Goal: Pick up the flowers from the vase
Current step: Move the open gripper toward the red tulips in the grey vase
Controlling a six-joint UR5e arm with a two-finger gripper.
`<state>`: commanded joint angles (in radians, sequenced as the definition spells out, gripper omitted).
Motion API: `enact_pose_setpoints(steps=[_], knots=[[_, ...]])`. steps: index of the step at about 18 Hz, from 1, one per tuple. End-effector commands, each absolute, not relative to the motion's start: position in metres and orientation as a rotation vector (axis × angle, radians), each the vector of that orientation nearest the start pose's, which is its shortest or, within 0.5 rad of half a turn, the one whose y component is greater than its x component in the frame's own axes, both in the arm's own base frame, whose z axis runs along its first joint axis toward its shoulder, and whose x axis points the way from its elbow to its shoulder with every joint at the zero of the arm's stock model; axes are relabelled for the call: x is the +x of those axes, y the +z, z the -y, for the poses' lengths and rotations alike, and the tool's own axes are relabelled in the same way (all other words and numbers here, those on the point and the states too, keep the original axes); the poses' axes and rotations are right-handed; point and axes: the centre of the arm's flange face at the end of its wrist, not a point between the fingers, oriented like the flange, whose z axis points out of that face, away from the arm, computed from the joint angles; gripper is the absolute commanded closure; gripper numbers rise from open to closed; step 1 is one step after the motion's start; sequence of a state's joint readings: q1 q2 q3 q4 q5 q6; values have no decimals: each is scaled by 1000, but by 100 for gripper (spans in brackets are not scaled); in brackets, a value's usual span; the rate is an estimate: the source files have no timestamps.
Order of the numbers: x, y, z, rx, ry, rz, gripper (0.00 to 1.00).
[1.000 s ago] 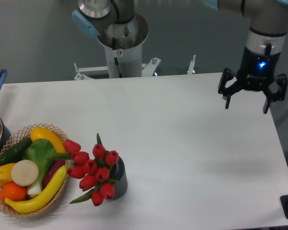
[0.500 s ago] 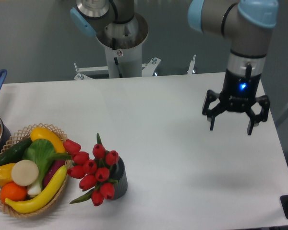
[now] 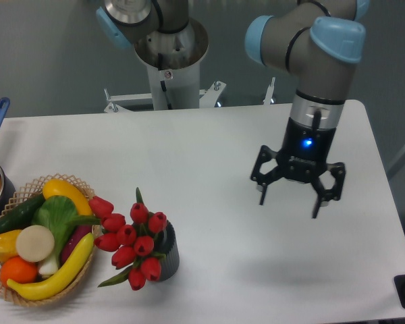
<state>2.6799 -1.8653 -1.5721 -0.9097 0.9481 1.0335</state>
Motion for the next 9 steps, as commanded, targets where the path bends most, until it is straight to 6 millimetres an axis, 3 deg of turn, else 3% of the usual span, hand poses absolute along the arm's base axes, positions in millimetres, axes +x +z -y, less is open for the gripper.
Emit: enact_pose_setpoints(steps=[3, 9], knots=[[-450, 398, -457, -2419, -14, -176, 0], [-404, 396, -494, -2383, -70, -302, 0]])
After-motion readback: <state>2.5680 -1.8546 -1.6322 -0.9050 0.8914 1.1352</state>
